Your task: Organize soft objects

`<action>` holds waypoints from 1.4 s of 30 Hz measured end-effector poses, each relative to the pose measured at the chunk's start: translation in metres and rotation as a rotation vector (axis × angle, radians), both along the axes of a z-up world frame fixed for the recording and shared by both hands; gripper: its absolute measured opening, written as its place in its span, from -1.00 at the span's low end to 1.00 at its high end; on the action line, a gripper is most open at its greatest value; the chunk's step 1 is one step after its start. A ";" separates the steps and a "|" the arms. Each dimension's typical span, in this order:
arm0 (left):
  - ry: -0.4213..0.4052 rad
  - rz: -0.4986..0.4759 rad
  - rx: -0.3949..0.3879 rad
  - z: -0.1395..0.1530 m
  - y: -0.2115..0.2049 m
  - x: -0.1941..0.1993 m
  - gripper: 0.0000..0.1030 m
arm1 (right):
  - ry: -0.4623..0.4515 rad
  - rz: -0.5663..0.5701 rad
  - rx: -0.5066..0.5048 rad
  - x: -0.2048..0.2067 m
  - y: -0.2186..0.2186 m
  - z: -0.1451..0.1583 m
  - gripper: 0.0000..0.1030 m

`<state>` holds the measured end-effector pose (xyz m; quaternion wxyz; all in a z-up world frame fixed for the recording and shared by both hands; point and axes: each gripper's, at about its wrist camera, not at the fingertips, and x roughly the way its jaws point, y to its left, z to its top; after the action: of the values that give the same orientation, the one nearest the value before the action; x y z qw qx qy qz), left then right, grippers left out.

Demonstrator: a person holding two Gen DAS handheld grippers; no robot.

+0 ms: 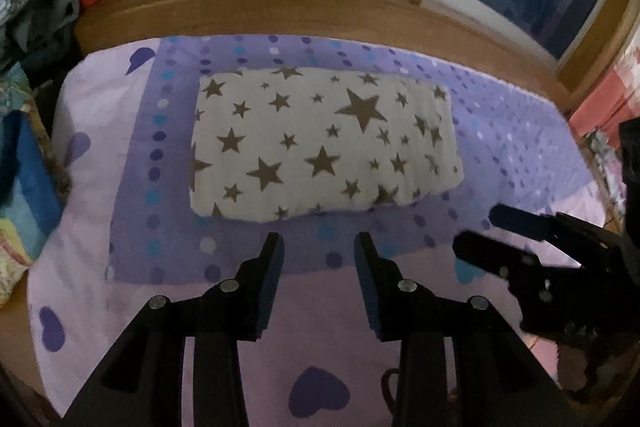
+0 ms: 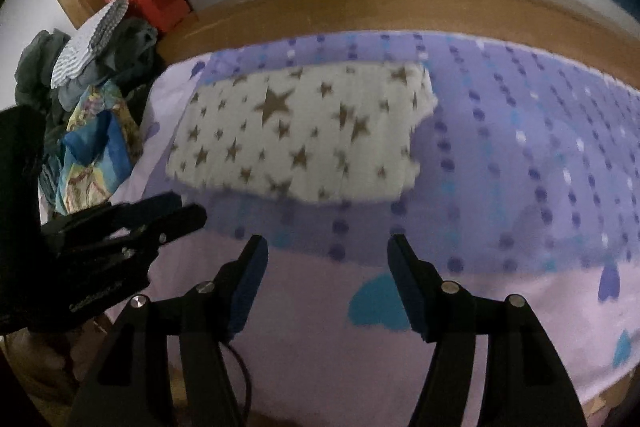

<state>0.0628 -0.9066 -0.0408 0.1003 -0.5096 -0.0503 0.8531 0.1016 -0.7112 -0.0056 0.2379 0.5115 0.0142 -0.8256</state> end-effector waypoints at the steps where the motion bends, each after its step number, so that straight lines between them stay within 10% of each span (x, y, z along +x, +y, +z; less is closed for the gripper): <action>1: -0.003 -0.002 -0.006 0.001 0.002 0.001 -0.27 | -0.012 -0.002 0.003 0.005 0.001 0.000 0.28; 20: 0.030 -0.033 -0.016 0.012 0.016 0.014 0.49 | 0.092 -0.064 0.088 0.025 0.013 0.021 0.47; 42: 0.025 0.001 -0.097 0.000 -0.003 -0.004 0.58 | 0.125 0.015 -0.025 0.016 0.002 0.015 0.47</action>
<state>0.0592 -0.9099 -0.0409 0.0755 -0.5032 -0.0080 0.8609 0.1180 -0.7090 0.0095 0.2493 0.4556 0.0225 -0.8543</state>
